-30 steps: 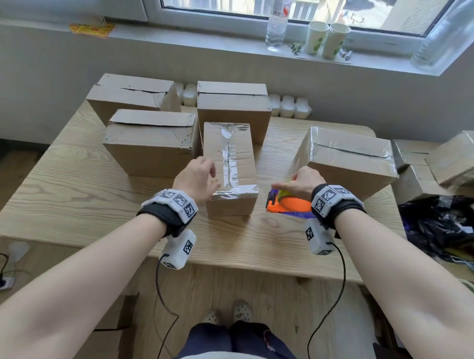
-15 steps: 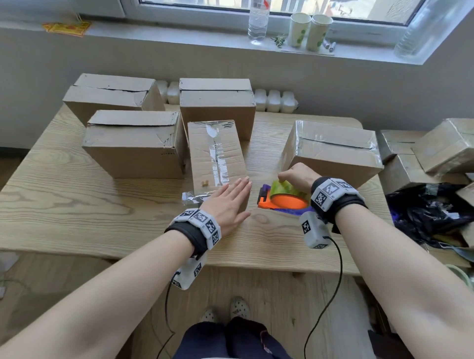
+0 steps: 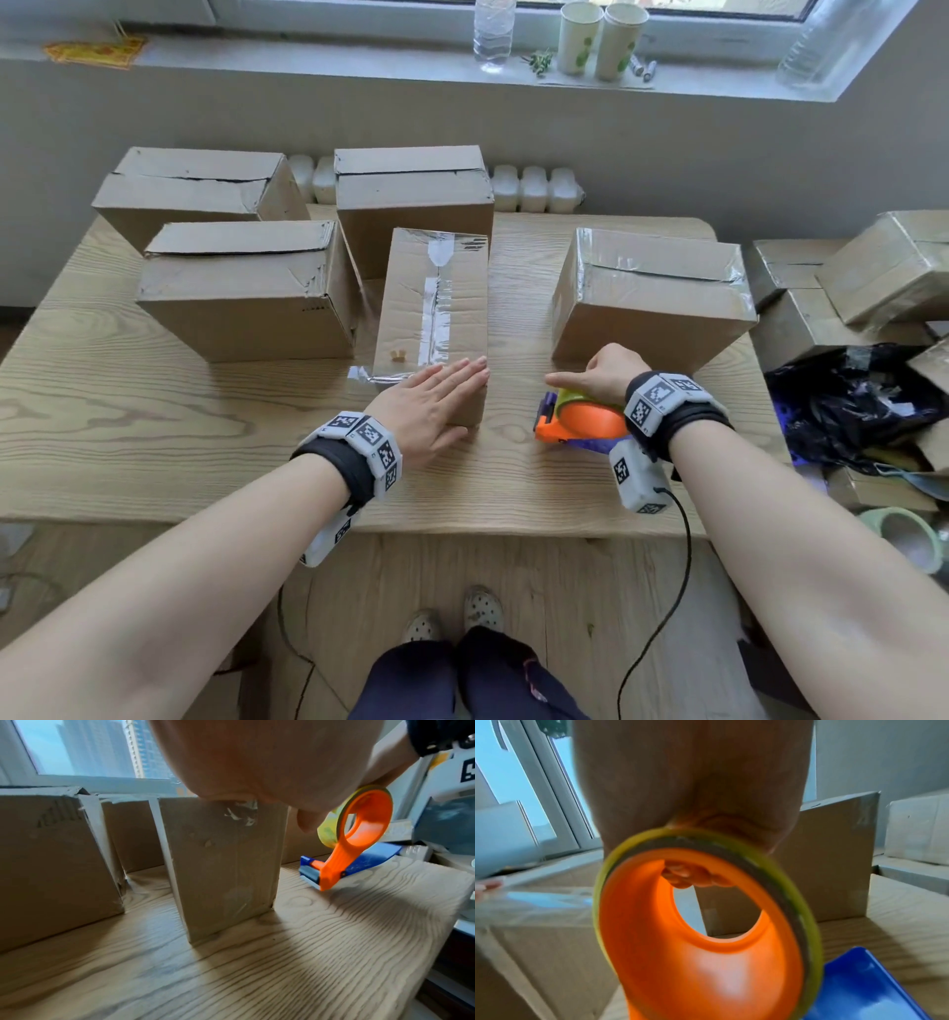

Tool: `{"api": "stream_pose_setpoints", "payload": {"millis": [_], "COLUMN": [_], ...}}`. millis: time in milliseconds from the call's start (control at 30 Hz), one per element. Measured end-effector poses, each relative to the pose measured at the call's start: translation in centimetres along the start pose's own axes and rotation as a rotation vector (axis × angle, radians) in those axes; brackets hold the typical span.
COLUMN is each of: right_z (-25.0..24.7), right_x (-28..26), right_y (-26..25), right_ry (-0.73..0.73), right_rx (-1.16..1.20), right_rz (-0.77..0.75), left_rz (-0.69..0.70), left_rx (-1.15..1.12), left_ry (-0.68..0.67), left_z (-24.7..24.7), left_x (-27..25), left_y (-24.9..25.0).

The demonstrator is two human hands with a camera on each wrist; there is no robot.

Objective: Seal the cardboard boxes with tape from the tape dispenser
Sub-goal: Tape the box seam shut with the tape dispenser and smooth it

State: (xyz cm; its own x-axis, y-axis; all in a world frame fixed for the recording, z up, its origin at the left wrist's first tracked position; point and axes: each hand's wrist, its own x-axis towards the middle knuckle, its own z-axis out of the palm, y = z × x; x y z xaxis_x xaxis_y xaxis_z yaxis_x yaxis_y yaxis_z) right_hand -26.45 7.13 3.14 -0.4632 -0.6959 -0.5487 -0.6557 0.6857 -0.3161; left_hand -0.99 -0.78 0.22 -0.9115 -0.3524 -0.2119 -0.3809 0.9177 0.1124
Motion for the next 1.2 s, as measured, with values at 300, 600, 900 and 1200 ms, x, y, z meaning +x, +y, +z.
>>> {"api": "stream_pose_setpoints", "payload": {"millis": [300, 600, 900, 1200], "right_z": [-0.5, -0.6, -0.8, -2.1], "right_x": [-1.4, -3.1, -4.4, -5.7], "right_y": [2.7, 5.5, 5.4, 4.2], "right_ry": [-0.009, 0.026, -0.024, 0.076], "right_rx": [0.110, 0.132, 0.227, 0.442], "right_rz": [0.005, 0.060, -0.035, -0.079], "left_rz": [0.035, 0.067, 0.023, 0.003], "left_rx": [0.027, -0.034, 0.012, -0.021], "left_ry": [-0.029, -0.046, -0.014, -0.052], "left_z": [-0.2, -1.0, -1.7, -1.9], "left_x": [0.2, 0.6, 0.6, 1.1], "left_y": [-0.4, -0.3, 0.5, 1.6]}}
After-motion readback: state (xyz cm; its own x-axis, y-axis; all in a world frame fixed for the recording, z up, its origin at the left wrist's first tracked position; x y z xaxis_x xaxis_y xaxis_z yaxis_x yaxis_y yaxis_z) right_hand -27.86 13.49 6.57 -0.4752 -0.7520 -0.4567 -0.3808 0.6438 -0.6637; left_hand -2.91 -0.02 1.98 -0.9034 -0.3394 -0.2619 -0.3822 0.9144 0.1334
